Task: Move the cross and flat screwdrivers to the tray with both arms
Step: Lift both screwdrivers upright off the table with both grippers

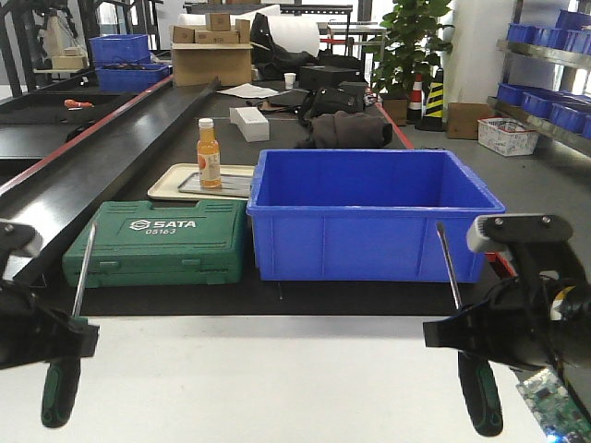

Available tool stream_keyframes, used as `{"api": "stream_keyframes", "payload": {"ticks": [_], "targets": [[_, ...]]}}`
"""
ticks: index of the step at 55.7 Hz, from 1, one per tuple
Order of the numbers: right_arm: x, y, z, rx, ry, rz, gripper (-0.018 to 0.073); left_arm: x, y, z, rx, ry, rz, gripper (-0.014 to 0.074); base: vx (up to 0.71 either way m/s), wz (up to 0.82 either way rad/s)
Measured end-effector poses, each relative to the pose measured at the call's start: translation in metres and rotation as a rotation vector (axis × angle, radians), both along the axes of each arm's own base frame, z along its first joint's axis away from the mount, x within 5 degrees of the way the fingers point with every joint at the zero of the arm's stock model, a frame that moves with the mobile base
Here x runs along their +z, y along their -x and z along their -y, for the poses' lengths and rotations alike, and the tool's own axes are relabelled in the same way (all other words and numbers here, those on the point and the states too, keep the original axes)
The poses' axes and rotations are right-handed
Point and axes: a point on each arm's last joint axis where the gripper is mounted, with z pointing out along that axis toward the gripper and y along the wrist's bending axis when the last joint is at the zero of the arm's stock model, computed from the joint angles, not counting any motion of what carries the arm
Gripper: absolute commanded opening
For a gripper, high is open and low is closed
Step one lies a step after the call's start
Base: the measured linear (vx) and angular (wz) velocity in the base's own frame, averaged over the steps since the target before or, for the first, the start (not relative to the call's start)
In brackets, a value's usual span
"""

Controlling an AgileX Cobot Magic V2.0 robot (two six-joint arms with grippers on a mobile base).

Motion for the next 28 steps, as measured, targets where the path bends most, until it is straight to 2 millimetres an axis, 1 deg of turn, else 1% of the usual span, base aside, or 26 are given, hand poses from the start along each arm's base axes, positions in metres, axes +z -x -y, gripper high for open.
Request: {"api": "stream_keyframes", "payload": {"ticks": [8,13,18,28], "targets": [[0.027,0.019,-0.004,0.030,-0.034,0.126,-0.0008,0.040,0.026,-0.003,0.036,0.059,0.180,0.0001,0.00,0.00],[0.041,0.030,-0.006,0.048,-0.053,0.198,-0.0008,0.054,0.038,-0.005,0.041,0.072,0.235,0.0001,0.00,0.00],[0.048,0.036,-0.007,0.072,-0.046,0.235,-0.0008,0.056,0.043,-0.005,0.034,0.075,0.233,0.0001,0.00,0.00],[0.046,0.037,-0.008,0.095,-0.020,0.238,-0.0008,0.053,0.045,-0.003,0.017,0.072,0.194,0.0000,0.00,0.00]]}}
